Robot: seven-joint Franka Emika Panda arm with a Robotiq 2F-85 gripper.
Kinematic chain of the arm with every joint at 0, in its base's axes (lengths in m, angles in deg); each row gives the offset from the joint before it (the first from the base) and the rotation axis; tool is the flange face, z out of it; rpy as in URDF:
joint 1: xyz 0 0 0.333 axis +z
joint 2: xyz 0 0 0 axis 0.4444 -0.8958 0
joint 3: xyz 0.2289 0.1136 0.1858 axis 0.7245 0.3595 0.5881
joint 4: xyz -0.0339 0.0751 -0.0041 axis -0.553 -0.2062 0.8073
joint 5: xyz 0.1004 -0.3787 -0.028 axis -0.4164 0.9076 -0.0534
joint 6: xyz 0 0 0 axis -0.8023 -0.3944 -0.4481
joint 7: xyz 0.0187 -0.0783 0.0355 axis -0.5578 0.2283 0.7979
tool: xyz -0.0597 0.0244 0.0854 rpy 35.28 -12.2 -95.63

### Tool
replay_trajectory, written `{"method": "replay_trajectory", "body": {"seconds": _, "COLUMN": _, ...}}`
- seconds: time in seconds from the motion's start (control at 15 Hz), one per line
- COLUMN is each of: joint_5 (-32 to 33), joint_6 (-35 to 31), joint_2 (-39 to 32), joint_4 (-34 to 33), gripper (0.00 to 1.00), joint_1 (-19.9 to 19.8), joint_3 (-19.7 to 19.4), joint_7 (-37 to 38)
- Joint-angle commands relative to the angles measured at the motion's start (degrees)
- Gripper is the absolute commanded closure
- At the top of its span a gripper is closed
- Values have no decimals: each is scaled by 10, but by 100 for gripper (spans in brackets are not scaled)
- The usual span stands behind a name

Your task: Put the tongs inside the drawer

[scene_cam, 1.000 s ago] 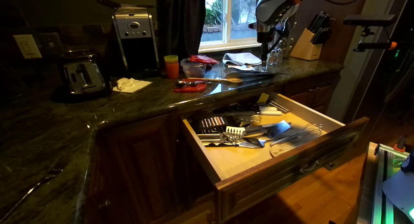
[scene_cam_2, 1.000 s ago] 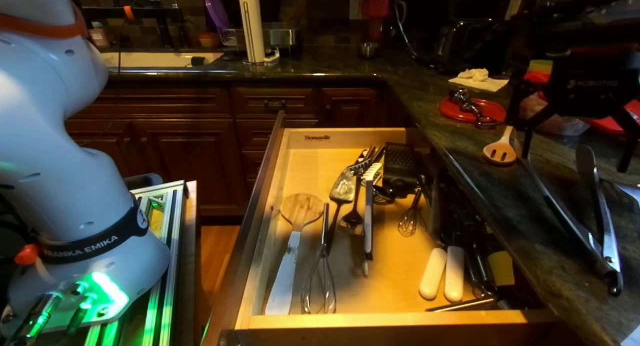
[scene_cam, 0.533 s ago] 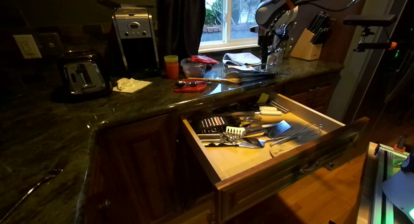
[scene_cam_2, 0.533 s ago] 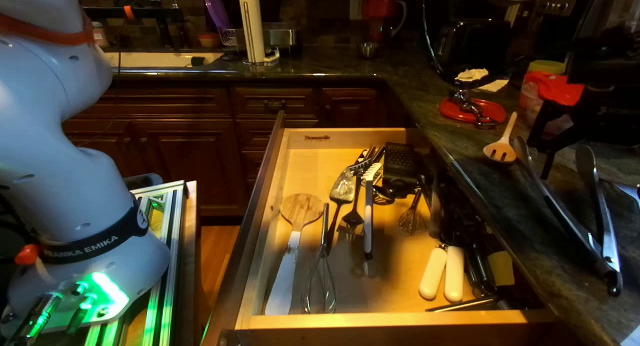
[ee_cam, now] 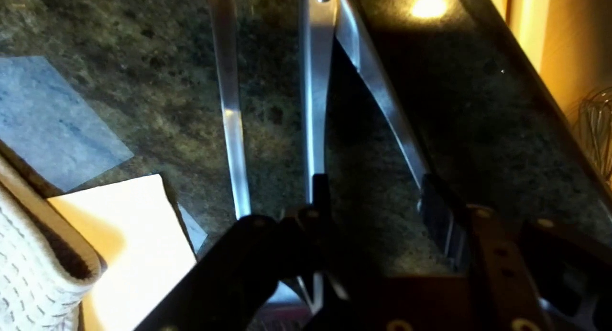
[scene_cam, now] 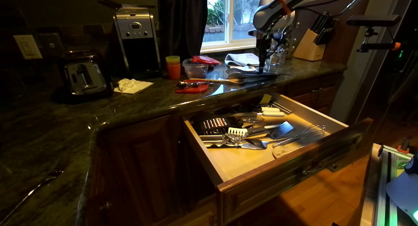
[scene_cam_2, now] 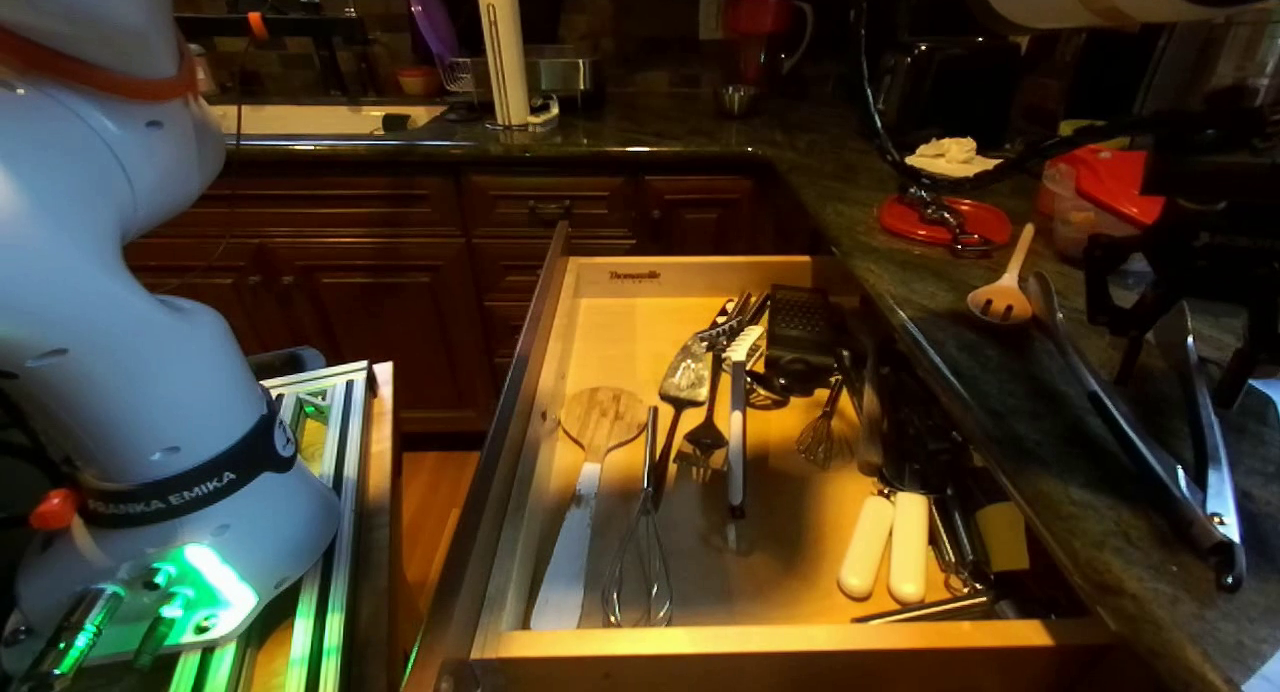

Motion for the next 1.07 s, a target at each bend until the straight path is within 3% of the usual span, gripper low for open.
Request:
{"method": "replay_trajectory", "body": {"seconds": 0.0, "joint_5": -17, "joint_6": -6, "joint_2": -25, "joint_4": -29, "gripper": 52, "joint_1": -14, "joint_3": 11, "joint_7": -21}}
{"method": "replay_trajectory", "body": {"seconds": 0.13, "joint_5": -20, "joint_6": -7, "joint_2": -32, "joint_4": -37, "gripper": 46, "joint_1": -19, "joint_3": 12, "joint_7": -25}}
{"method": "replay_trajectory", "body": {"seconds": 0.4, "joint_5": -22, "joint_6": -15, "joint_2": -46, "joint_4": -49, "gripper": 44, "joint_1": -27, "joint_3": 14, "joint_7": -31}}
{"method": "replay_trajectory", "body": {"seconds": 0.6, "joint_5": -24, "joint_6": -17, "joint_2": -55, "joint_4": -54, "gripper": 48, "joint_1": -32, "joint_3": 15, "joint_7": -32}}
{"method": "replay_trajectory", "body": {"seconds": 0.73, "joint_5": -27, "joint_6": -17, "joint_2": -60, "joint_4": -55, "gripper": 53, "joint_1": -34, "joint_3": 17, "joint_7": -36}}
{"method": "replay_trajectory", "body": {"seconds": 1.0, "joint_5": -26, "joint_6": -25, "joint_2": -66, "joint_4": -51, "gripper": 83, "joint_1": -36, "joint_3": 20, "joint_7": -45}}
